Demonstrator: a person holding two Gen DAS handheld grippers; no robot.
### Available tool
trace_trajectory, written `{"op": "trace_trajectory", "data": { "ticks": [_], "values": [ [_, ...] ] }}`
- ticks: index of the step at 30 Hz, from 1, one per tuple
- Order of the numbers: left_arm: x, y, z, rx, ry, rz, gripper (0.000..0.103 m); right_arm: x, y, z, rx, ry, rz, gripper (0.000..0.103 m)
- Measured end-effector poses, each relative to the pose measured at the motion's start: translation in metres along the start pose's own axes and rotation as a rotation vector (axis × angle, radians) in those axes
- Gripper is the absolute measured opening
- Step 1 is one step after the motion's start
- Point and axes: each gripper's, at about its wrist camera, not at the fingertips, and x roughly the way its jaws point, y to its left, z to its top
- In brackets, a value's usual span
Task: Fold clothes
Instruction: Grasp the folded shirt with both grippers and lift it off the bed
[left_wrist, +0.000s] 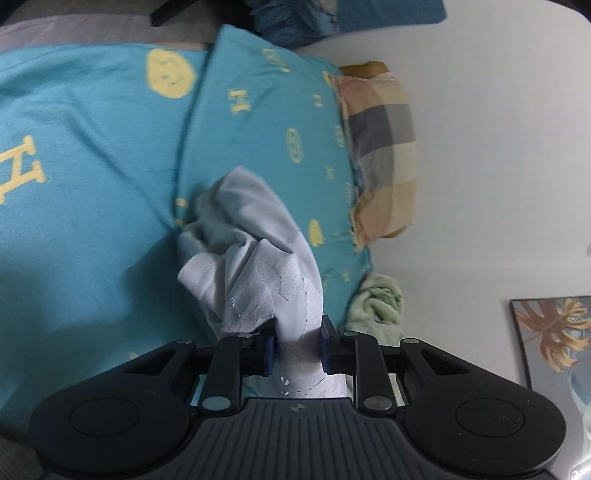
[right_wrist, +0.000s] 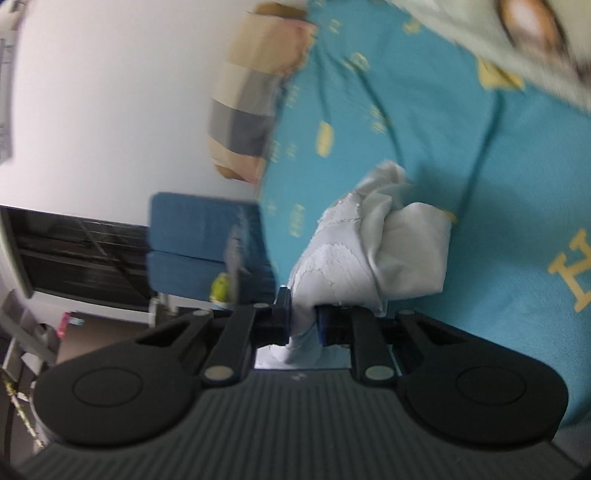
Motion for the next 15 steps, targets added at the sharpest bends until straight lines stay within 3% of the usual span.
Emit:
{"op": "trace_trajectory", "data": {
  "ticks": [5, 8, 15],
  "values": [
    [0.005, -0.084, -0.027, 0.067, 0.041, -0.070, 0.024, -0.057, 0.049, 0.038, -0.024, -0.064, 0.070, 0.017],
    [0.010, -0.127, -0.060, 0.118, 0.075, -0.131, 0.024, -0.097, 0.077, 0.072, -0.043, -0.114, 0.103, 0.017],
    [0.114, -0.250, -0.147, 0.216, 0.238, -0.231, 0.024, -0.197, 0.128, 0.191, -0.105, -0.324, 0.077, 0.017]
  ]
}}
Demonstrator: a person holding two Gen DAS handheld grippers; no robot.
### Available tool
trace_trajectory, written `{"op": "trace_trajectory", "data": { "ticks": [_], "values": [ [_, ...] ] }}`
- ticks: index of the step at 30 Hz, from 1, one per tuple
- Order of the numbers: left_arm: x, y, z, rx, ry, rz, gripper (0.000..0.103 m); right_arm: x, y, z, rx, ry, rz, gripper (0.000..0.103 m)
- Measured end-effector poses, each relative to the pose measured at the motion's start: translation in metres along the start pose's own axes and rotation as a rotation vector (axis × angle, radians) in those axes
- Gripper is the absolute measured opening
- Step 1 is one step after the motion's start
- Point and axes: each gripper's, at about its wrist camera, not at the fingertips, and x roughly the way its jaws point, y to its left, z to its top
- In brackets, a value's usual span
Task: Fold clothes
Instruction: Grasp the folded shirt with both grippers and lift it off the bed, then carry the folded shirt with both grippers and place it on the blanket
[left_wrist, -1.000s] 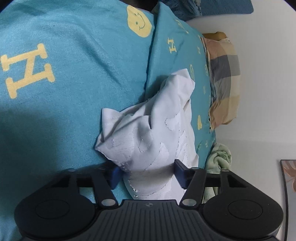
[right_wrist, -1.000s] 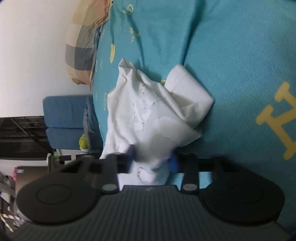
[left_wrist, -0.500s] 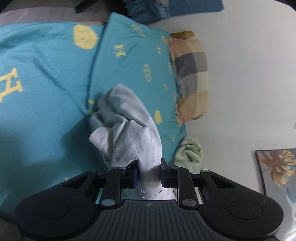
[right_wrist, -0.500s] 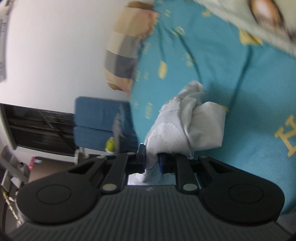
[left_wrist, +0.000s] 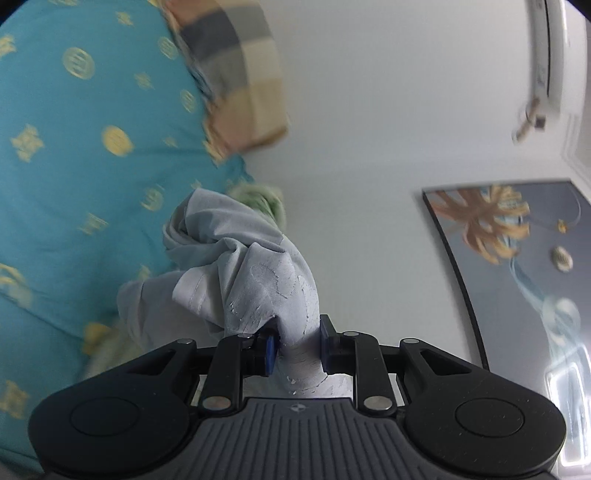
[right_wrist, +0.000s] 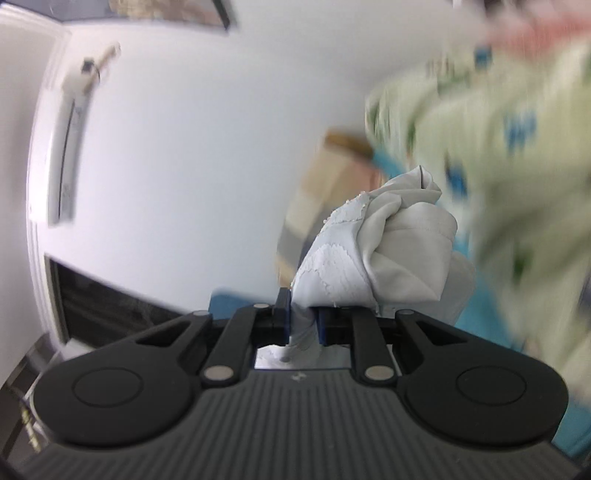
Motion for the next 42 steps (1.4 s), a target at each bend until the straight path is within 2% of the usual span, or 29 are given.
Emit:
{"op": "trace_trajectory", "data": {
  "ticks": [4, 7, 10, 13, 16, 19, 24, 25, 28, 33, 35, 38, 42],
  "values": [
    [0.096, -0.046, -0.037, 0.051, 0.102, -0.052, 0.024, -0.028, 0.006, 0.079, -0.060, -0.135, -0.038, 0.017],
    [0.153, -0.056, -0.076, 0.103, 0.171, -0.103, 0.024, -0.048, -0.009, 0.118, -0.120, -0.210, -0.077, 0.017],
    [0.192, -0.033, -0.121, 0.175, 0.235, -0.133, 0.024, -0.063, -0.045, 0.135, -0.158, -0.242, -0.148, 0.017],
    [0.205, 0.015, -0.152, 0.214, 0.290, -0.093, 0.024, -0.067, -0.095, 0.132, -0.152, -0.176, -0.288, 0.017],
    [0.209, 0.066, -0.167, 0.154, 0.353, -0.033, 0.024, -0.072, -0.143, 0.113, -0.107, -0.116, -0.359, 0.017],
    [0.199, 0.100, -0.179, 0.162, 0.379, 0.024, 0.026, -0.076, -0.173, 0.091, -0.074, -0.102, -0.367, 0.016],
    [0.186, 0.110, -0.186, 0.246, 0.373, 0.061, 0.034, -0.072, -0.162, 0.083, -0.106, -0.104, -0.413, 0.019],
    [0.183, 0.106, -0.186, 0.273, 0.366, 0.070, 0.036, -0.074, -0.158, 0.082, -0.103, -0.108, -0.426, 0.019],
    [0.170, 0.089, -0.181, 0.345, 0.352, 0.087, 0.053, -0.088, -0.142, 0.078, -0.117, -0.125, -0.460, 0.019],
    [0.127, 0.051, -0.180, 0.511, 0.313, 0.097, 0.064, -0.123, -0.115, 0.055, -0.197, -0.132, -0.458, 0.020],
    [0.106, 0.035, -0.183, 0.595, 0.295, 0.107, 0.076, -0.135, -0.099, 0.042, -0.257, -0.132, -0.458, 0.020],
    [0.063, -0.003, -0.195, 0.744, 0.251, 0.110, 0.083, -0.149, -0.074, 0.020, -0.358, -0.137, -0.454, 0.020],
    [0.009, -0.035, -0.220, 0.957, 0.190, 0.159, 0.084, -0.169, -0.041, -0.014, -0.492, -0.156, -0.442, 0.020]
  ]
}}
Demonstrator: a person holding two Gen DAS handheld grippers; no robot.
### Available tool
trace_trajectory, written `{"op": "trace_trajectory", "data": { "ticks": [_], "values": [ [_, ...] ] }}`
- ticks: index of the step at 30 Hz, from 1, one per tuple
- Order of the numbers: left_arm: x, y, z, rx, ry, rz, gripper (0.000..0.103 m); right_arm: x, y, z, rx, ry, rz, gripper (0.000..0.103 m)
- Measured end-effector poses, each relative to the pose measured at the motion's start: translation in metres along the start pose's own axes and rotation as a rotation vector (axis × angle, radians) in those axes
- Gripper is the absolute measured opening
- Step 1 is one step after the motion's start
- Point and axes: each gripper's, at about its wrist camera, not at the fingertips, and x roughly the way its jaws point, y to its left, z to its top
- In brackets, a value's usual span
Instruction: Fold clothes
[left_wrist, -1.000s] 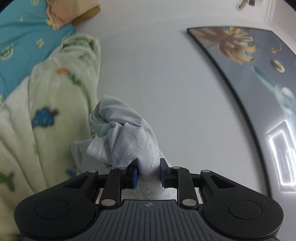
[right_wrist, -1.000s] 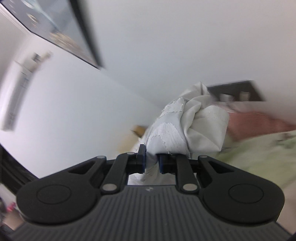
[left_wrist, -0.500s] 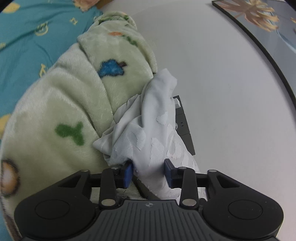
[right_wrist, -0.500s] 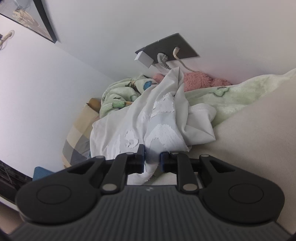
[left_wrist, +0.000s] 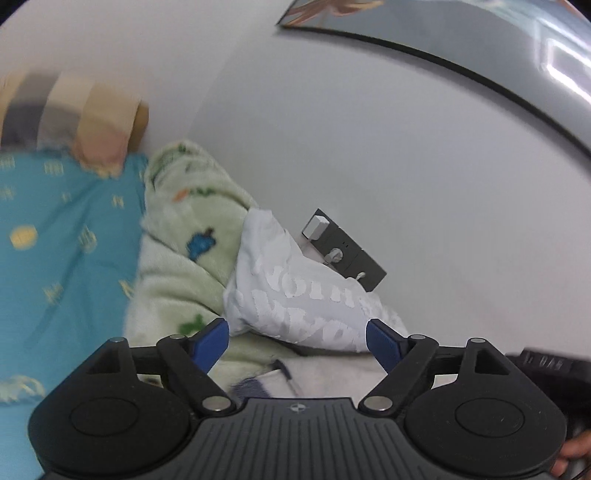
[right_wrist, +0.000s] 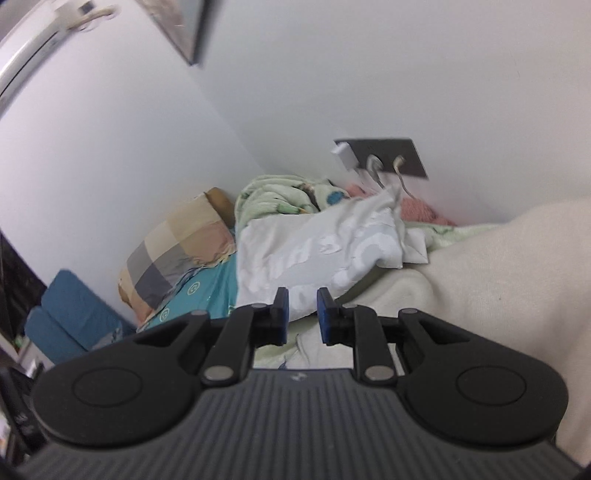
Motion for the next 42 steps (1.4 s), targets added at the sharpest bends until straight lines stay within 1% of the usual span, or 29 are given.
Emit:
{"op": "trace_trajectory", "data": {
  "ticks": [1, 2, 4, 6, 8, 9, 10, 11, 13, 14, 15, 16, 17, 18, 19, 22, 26, 28, 32, 35, 42],
  "values": [
    [-0.013, -0.007, -0.002, 0.034, -0.016, 0.016, 0.086, -0.010, 0.007, -0.004, -0.026, -0.010, 0.004, 0.020],
    [-0.026, -0.014, -0.005, 0.063, -0.032, 0.028, 0.093, -0.019, 0.013, -0.008, -0.050, -0.020, 0.008, 0.020],
    [-0.052, -0.025, -0.012, 0.104, -0.065, 0.034, 0.103, -0.036, 0.025, -0.017, -0.100, -0.039, 0.012, 0.020],
    [-0.076, -0.036, -0.018, 0.144, -0.093, 0.043, 0.103, -0.053, 0.036, -0.026, -0.151, -0.059, 0.012, 0.021],
    [-0.091, -0.044, -0.026, 0.178, -0.107, 0.063, 0.103, -0.066, 0.045, -0.036, -0.199, -0.085, 0.004, 0.021],
    [-0.099, -0.049, -0.029, 0.195, -0.114, 0.073, 0.103, -0.072, 0.049, -0.040, -0.220, -0.101, -0.001, 0.024],
    [-0.107, -0.052, -0.033, 0.210, -0.121, 0.081, 0.103, -0.078, 0.052, -0.045, -0.239, -0.116, -0.003, 0.032],
    [-0.114, -0.054, -0.037, 0.220, -0.126, 0.089, 0.103, -0.083, 0.055, -0.050, -0.258, -0.132, -0.005, 0.036],
    [-0.125, -0.057, -0.045, 0.229, -0.140, 0.099, 0.103, -0.094, 0.061, -0.061, -0.298, -0.165, -0.010, 0.051],
    [-0.131, -0.056, -0.049, 0.227, -0.147, 0.100, 0.103, -0.099, 0.064, -0.066, -0.321, -0.182, -0.017, 0.053],
    [-0.137, -0.056, -0.053, 0.224, -0.151, 0.101, 0.103, -0.102, 0.067, -0.071, -0.345, -0.197, -0.021, 0.058],
    [-0.143, -0.055, -0.058, 0.221, -0.156, 0.101, 0.103, -0.106, 0.070, -0.077, -0.371, -0.211, -0.023, 0.067],
    [-0.149, -0.055, -0.062, 0.220, -0.162, 0.105, 0.103, -0.110, 0.073, -0.083, -0.399, -0.225, -0.016, 0.073],
    [-0.154, -0.054, -0.067, 0.223, -0.170, 0.114, 0.103, -0.113, 0.075, -0.089, -0.423, -0.239, -0.003, 0.082],
    [-0.159, -0.053, -0.072, 0.225, -0.179, 0.124, 0.103, -0.117, 0.077, -0.095, -0.439, -0.252, 0.002, 0.088],
    [-0.168, -0.052, -0.084, 0.247, -0.181, 0.138, 0.103, -0.123, 0.084, -0.108, -0.462, -0.268, -0.009, 0.087],
    [-0.172, -0.055, -0.092, 0.298, -0.185, 0.191, 0.103, -0.119, 0.088, -0.119, -0.470, -0.249, -0.046, 0.087],
    [-0.175, -0.055, -0.095, 0.307, -0.191, 0.204, 0.103, -0.116, 0.088, -0.123, -0.473, -0.241, -0.070, 0.087],
    [-0.177, -0.052, -0.097, 0.306, -0.193, 0.218, 0.103, -0.114, 0.085, -0.128, -0.464, -0.229, -0.102, 0.087],
    [-0.179, -0.051, -0.096, 0.304, -0.200, 0.232, 0.103, -0.117, 0.083, -0.128, -0.461, -0.237, -0.122, 0.087],
    [-0.183, -0.050, -0.095, 0.289, -0.201, 0.244, 0.103, -0.121, 0.083, -0.128, -0.458, -0.249, -0.144, 0.087]
  ]
}}
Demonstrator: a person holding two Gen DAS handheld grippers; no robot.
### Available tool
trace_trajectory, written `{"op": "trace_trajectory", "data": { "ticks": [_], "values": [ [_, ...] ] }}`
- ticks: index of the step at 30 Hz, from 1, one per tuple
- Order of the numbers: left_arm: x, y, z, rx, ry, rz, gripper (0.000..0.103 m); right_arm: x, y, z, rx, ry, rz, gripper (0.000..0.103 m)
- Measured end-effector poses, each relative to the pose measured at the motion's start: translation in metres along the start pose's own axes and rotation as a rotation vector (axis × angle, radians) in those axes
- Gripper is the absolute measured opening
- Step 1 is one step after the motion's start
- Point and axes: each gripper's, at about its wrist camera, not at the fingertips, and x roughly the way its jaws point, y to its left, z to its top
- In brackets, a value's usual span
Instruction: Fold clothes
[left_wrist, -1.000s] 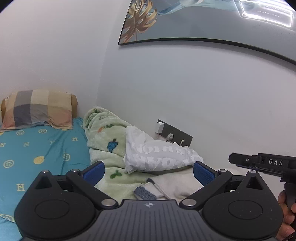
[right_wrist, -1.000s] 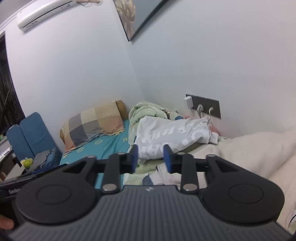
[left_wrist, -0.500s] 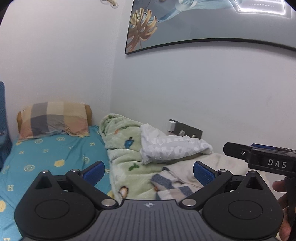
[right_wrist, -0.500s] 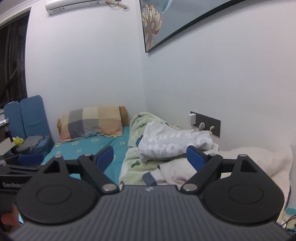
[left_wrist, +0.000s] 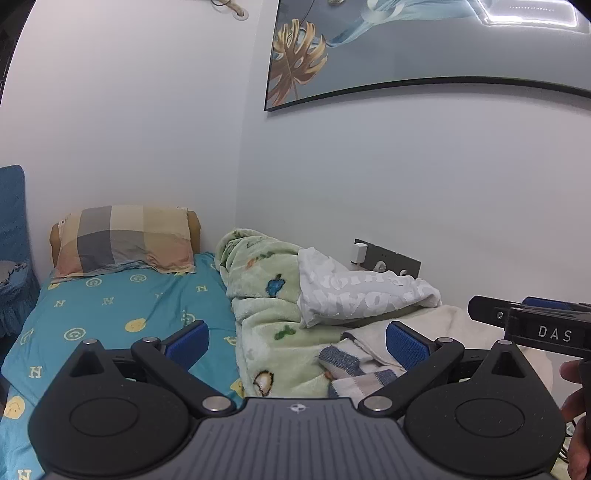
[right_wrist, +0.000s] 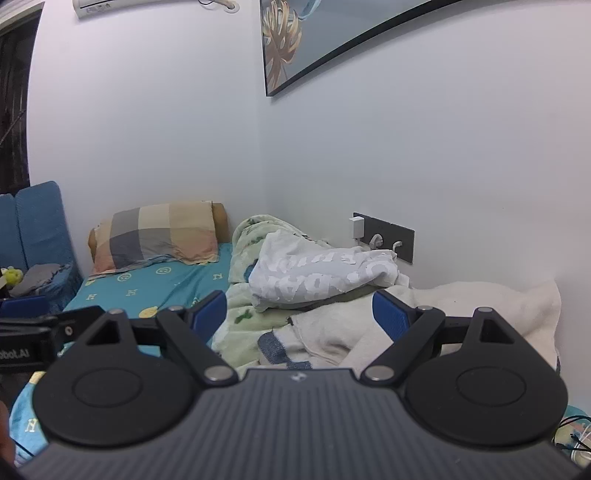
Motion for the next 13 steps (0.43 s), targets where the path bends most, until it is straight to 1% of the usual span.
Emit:
{"op": "trace_trajectory", "data": {
  "ticks": [8, 13],
  "values": [
    [-0.0033, -0.0045, -0.0024, 0.021, -0.003, 0.003, 0.103, -0.0040, 0.0010, 0.0011, -0.002, -0.007, -0.010, 0.087],
    [-0.0050, -0.0069, -0.0034, 0.038, 0.002, 0.011, 0.103, -0.0059, 0.0009, 0.0007, 0.001, -0.005, -0.002, 0.087]
  ]
}}
